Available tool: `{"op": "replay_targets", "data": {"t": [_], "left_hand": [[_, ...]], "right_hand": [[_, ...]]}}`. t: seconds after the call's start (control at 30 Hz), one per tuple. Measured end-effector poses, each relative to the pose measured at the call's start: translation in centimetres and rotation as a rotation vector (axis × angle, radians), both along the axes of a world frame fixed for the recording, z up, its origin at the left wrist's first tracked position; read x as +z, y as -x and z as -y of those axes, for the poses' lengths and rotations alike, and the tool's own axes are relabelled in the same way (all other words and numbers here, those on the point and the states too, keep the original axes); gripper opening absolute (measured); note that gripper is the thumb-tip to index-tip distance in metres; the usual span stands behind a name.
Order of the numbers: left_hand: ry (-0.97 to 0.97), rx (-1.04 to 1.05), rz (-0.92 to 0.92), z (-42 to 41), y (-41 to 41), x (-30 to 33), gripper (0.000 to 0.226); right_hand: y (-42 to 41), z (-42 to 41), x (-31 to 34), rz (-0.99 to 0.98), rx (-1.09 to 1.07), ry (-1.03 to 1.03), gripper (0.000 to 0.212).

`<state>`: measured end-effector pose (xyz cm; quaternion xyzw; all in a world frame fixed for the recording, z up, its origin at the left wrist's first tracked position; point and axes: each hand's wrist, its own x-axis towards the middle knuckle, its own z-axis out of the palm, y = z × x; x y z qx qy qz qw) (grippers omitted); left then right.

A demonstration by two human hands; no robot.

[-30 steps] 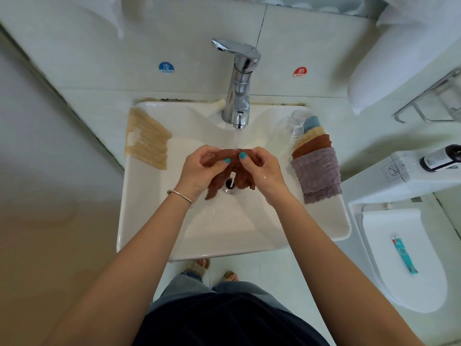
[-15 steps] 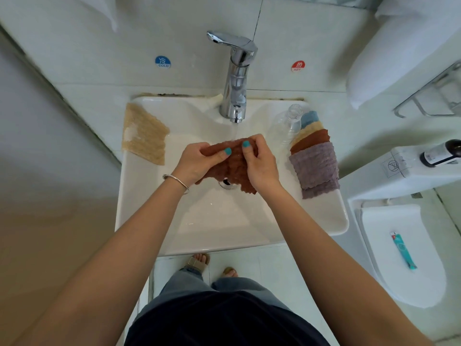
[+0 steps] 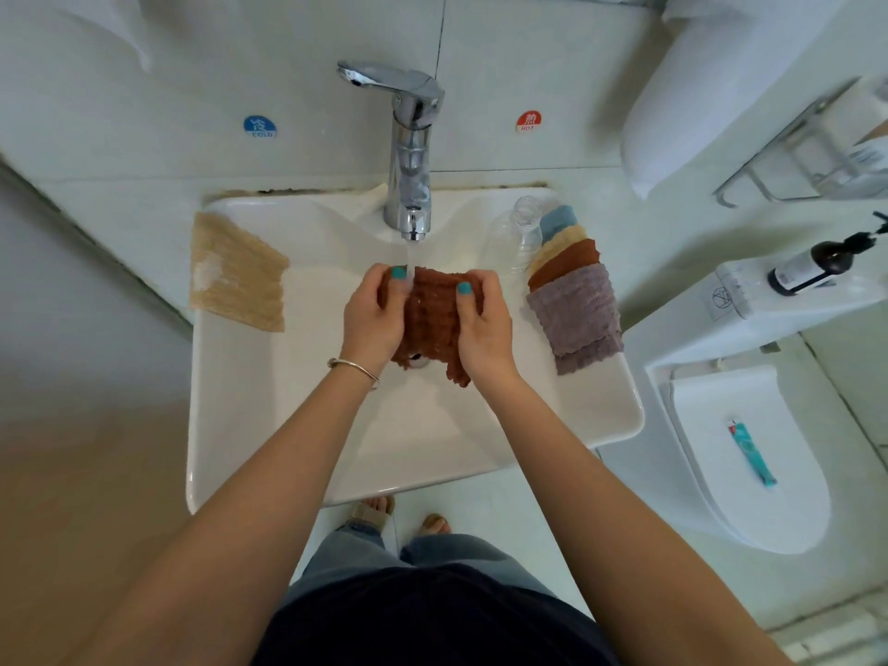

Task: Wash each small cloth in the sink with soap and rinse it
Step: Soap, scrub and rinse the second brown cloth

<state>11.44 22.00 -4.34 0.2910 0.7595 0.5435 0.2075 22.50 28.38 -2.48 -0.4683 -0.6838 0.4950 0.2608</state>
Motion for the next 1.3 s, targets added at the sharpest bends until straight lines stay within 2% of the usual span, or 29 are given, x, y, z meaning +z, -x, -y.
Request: {"op": "replay_targets", "data": {"t": [0.1, 0.2, 0.27, 0.43, 0.53, 0.6, 0.67, 0.73, 0.87, 0.97, 1.13, 1.2, 1.3], "left_hand": [[-0.014, 0.152, 0.056, 0.9, 0.3, -0.5, 0.017], [-0.083, 0.27, 0.203, 1.2, 0.1, -0.2, 0.021], [-0.156, 0.279, 0.3, 0.7, -0.7, 0.2, 0.023], [-0.182, 0.232, 0.384, -1.2, -1.7, -0.1, 0.027], [-0.221, 0.272, 0.464, -2.2, -1.5, -0.1, 0.033], [-0.264, 0.314, 0.491, -2.8, -1.5, 0.4, 0.04], [-0.268, 0.331, 0.492, -3.2, -1.5, 1.0, 0.045], [-0.199, 0.34, 0.399, -3.3, -1.3, 1.2, 0.051], [-0.143, 0.339, 0.317, -3.0, -0.5, 0.5, 0.055], [-0.09, 0.273, 0.292, -2.3, -0.7, 0.8, 0.05], [0.013, 0.115, 0.452, -0.2, -2.0, 1.4, 0.029], [0.0, 0.126, 0.451, 0.3, -2.0, 1.5, 0.023], [-0.034, 0.186, 0.411, 0.4, -1.7, 1.8, 0.017]], "right_hand": [[1.5, 0.5, 0.3, -0.017, 0.079, -0.043, 0.019], [3.2, 1.4, 0.3, -0.059, 0.118, -0.004, 0.008], [4.0, 2.1, -0.1, -0.071, 0.109, 0.006, 0.01], [4.8, 3.0, -0.3, -0.157, 0.036, 0.105, 0.017], [5.2, 2.3, -0.3, -0.103, 0.012, 0.09, 0.022], [5.6, 1.6, -0.1, -0.009, 0.052, 0.006, 0.023], [5.8, 1.1, 0.3, 0.083, 0.044, -0.004, 0.032], [5.9, 0.7, 0.6, 0.089, 0.012, 0.052, 0.041], [6.3, 0.4, 0.9, 0.127, 0.066, 0.067, 0.043], [5.6, 0.7, 1.1, 0.08, 0.096, 0.152, 0.038], [3.7, 0.9, 0.8, -0.085, 0.045, 0.183, 0.017], [3.4, 0.9, 0.8, -0.162, 0.02, 0.28, 0.014], [3.1, 1.1, 0.3, -0.176, 0.018, 0.271, 0.007]]}}
